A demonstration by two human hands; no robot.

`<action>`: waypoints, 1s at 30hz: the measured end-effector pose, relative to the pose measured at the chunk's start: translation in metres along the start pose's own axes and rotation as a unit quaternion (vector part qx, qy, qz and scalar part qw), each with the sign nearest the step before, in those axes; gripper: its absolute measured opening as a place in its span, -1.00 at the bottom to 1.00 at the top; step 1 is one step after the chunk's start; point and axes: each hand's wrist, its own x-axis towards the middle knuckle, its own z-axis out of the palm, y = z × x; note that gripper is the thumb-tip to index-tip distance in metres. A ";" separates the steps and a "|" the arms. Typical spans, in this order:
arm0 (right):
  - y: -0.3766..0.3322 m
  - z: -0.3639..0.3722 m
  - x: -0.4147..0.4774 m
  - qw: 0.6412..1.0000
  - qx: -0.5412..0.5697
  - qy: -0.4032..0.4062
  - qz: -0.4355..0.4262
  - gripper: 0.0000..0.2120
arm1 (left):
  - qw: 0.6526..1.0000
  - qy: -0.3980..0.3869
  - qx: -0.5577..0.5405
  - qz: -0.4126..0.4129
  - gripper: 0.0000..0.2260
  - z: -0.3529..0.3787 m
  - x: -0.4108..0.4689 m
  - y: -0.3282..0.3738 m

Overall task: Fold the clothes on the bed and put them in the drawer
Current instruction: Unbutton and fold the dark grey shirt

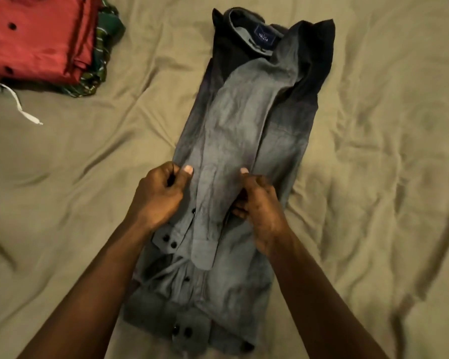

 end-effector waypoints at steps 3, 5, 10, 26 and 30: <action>0.011 -0.002 -0.021 0.989 -0.107 -0.094 0.030 -0.59 | 1.000 -0.003 0.002 0.031 -0.71 0.000 -0.013 0.004; 0.020 -0.005 -0.028 0.978 -0.151 -0.139 0.042 -0.66 | 0.996 -0.060 -0.062 -0.002 -0.72 -0.002 -0.019 0.001; 0.027 -0.021 -0.040 0.970 0.077 -0.198 0.120 -0.78 | 0.951 -0.173 -0.245 -0.073 -0.57 -0.012 -0.026 -0.013; 0.053 -0.042 -0.039 0.887 -0.396 -0.147 0.189 -0.53 | 0.789 -0.093 0.369 0.482 -0.30 0.098 0.037 0.048; 0.000 -0.065 -0.018 0.879 -0.431 0.109 -0.175 -0.78 | 0.770 -0.101 0.413 0.476 -0.26 0.116 0.048 0.038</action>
